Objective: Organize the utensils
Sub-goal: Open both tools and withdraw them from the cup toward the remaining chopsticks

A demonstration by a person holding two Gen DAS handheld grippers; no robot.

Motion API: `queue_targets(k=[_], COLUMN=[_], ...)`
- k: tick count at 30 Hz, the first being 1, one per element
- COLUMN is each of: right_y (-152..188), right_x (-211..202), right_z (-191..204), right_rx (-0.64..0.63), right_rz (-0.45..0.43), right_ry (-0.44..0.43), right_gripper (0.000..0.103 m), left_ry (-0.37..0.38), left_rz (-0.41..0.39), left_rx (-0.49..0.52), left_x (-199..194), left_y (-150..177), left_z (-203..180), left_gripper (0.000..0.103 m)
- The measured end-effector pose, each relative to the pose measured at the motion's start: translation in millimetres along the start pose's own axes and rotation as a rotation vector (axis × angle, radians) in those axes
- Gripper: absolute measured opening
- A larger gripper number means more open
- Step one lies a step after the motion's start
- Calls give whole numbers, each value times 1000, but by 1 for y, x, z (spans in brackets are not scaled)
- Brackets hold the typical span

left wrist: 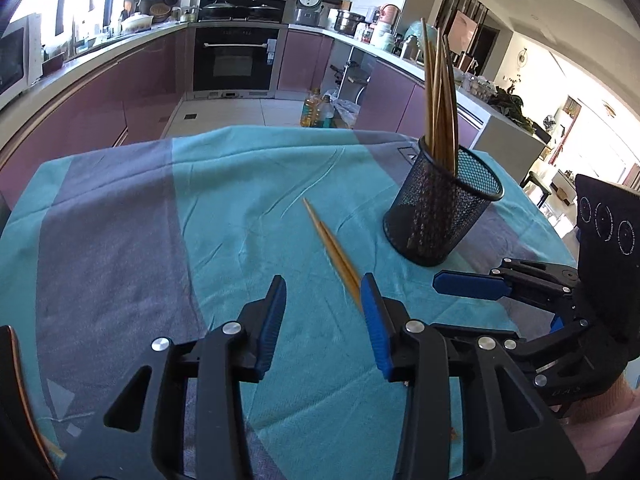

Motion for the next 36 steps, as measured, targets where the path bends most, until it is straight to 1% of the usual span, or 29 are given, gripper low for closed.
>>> queue_targets(k=[4, 9, 12, 24, 30, 36], right_y=[6, 10, 11, 12, 13, 14], right_x=[10, 17, 21, 27, 24, 20], right_z=[-5, -5, -5, -7, -10, -13], right_rx=[20, 20, 15, 6, 21, 33], right_rz=[32, 48, 56, 79, 80, 80], right_ry=[28, 57, 78, 129, 142, 146], right_gripper=[49, 47, 45, 37, 30, 28], left_ry=[-11, -17, -19, -11, -5, 6], left_rz=[29, 43, 47, 53, 53, 59], left_rx=[1, 8, 11, 13, 32, 69], left_x=[11, 13, 14, 18, 21, 27], left_y=[13, 19, 21, 23, 23, 22], left_z=[2, 0, -2, -4, -10, -22], left_gripper=[38, 38, 38, 39, 39, 39])
Point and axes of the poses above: each gripper's, at about its wrist camera, not at the fingertips, and x roughly the way its jaws point, z to its left, y to its underside, the point moved 2 cm from there along x, roughly the way its jaws point, and after that the axes turned 15 degrees about -y, right-handed, at the moved point
